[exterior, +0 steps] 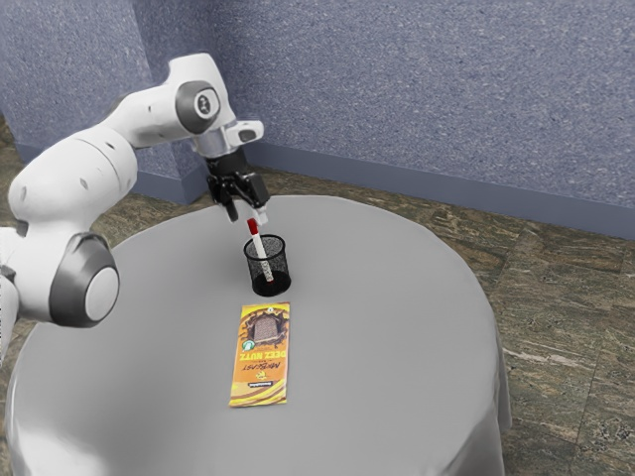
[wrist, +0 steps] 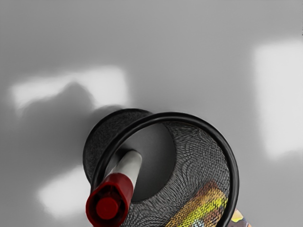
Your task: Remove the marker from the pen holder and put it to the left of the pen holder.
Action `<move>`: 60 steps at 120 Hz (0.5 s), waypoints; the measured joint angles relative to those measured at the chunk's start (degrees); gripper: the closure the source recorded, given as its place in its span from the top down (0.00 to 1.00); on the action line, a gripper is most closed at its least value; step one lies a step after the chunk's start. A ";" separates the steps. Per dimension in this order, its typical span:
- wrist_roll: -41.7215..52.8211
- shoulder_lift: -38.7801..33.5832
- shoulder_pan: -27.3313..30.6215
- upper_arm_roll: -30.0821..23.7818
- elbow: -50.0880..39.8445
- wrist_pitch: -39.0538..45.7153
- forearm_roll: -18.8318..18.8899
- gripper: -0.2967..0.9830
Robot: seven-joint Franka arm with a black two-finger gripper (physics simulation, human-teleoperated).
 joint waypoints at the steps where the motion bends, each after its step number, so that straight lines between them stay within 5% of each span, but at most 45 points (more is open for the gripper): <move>1: 0.09 0.14 0.00 0.00 0.01 0.09 -0.16 0.77; 32: 2.70 2.25 0.04 0.17 0.02 2.34 -2.12 0.76; 60: 4.29 2.39 0.02 0.66 -0.02 3.10 -2.30 0.34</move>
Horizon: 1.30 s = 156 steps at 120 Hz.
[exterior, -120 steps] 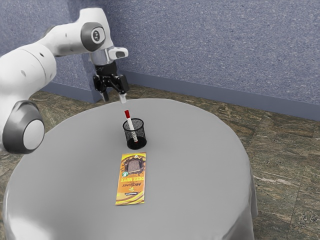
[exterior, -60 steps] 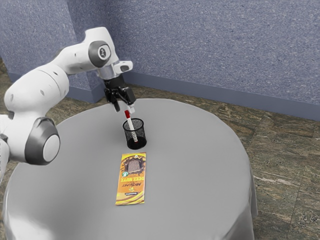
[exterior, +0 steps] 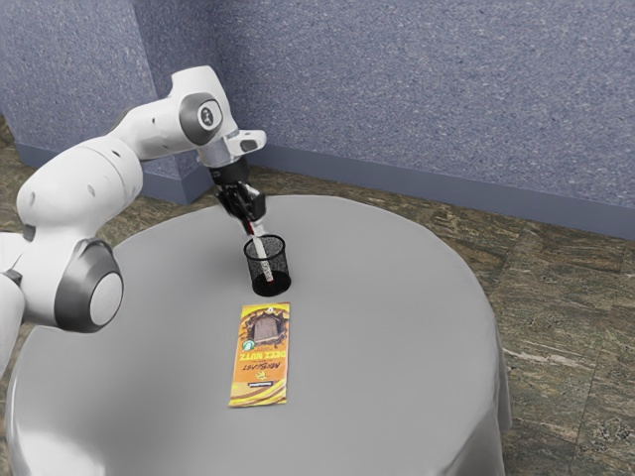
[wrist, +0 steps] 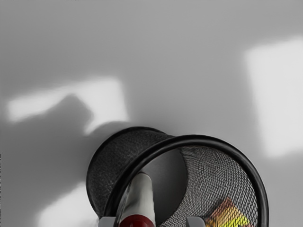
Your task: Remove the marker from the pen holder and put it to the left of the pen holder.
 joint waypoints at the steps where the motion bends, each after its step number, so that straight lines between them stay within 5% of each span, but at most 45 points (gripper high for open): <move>1: 0.05 0.00 0.00 0.01 0.00 0.01 0.00 0.33; 35: 1.24 -2.08 0.00 0.05 -0.12 -0.98 0.53 0.19; 60: 1.83 -18.64 0.09 -0.15 -7.94 -5.67 2.16 0.17; 73: 2.05 -24.23 0.10 -0.11 -11.83 -9.06 5.98 0.16; 109: 2.55 -10.54 0.07 4.84 -10.05 -20.28 15.92 0.15; 156: 2.98 -1.26 -0.08 5.09 -8.50 -26.55 20.50 0.15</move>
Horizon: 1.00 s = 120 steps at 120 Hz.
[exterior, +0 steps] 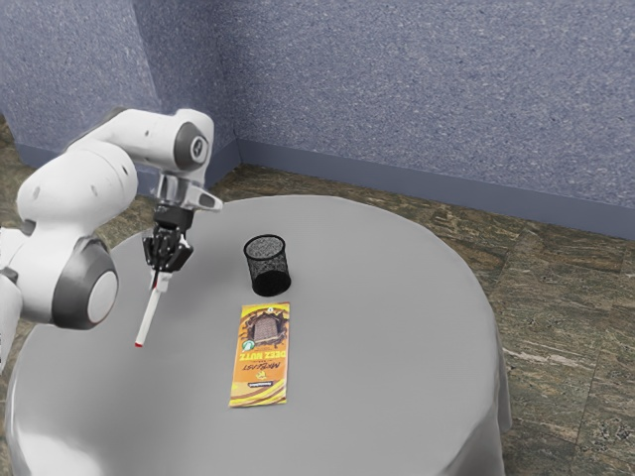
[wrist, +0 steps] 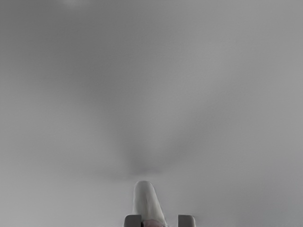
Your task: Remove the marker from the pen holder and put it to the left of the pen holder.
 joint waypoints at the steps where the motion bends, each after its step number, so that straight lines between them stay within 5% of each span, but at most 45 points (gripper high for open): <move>1: 0.01 0.14 0.01 0.01 0.01 -0.03 0.03 0.15; 31: 0.31 5.56 0.00 -0.01 5.92 -0.07 0.36 0.17; 56: 0.21 6.18 -0.01 0.04 6.12 0.22 -0.21 0.50; 79: 0.08 3.45 -0.07 -0.25 5.33 0.60 -0.32 0.66; 92: -0.10 -6.90 -0.32 -2.64 -3.36 1.66 -0.36 0.70; 107: -1.14 -34.92 -4.72 -4.95 -24.69 9.32 1.32 0.73; 120: -3.22 -47.20 -5.97 -7.09 -30.82 14.09 3.67 0.75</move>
